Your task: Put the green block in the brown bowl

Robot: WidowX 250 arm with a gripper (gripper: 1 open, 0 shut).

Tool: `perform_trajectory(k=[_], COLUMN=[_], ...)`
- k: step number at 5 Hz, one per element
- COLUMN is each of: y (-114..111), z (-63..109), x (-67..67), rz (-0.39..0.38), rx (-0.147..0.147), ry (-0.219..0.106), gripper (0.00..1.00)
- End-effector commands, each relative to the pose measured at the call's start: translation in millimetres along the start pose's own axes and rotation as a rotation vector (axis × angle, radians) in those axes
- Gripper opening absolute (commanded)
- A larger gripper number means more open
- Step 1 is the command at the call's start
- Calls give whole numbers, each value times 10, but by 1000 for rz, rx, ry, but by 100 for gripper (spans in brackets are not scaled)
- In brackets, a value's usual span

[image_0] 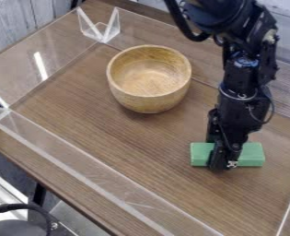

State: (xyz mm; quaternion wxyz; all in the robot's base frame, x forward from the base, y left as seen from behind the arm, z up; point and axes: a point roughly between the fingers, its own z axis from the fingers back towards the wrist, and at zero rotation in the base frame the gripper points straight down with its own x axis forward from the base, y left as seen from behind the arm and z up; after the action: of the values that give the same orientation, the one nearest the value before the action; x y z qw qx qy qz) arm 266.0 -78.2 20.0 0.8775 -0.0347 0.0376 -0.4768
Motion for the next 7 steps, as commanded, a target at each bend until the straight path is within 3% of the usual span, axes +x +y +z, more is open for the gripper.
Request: perform_trajectory(k=[1, 7], y=[34, 14], z=[11, 12], x=[-4, -92], rz=[-8, 15], rx=[11, -31], ry=[-31, -72], gripper=[0, 0])
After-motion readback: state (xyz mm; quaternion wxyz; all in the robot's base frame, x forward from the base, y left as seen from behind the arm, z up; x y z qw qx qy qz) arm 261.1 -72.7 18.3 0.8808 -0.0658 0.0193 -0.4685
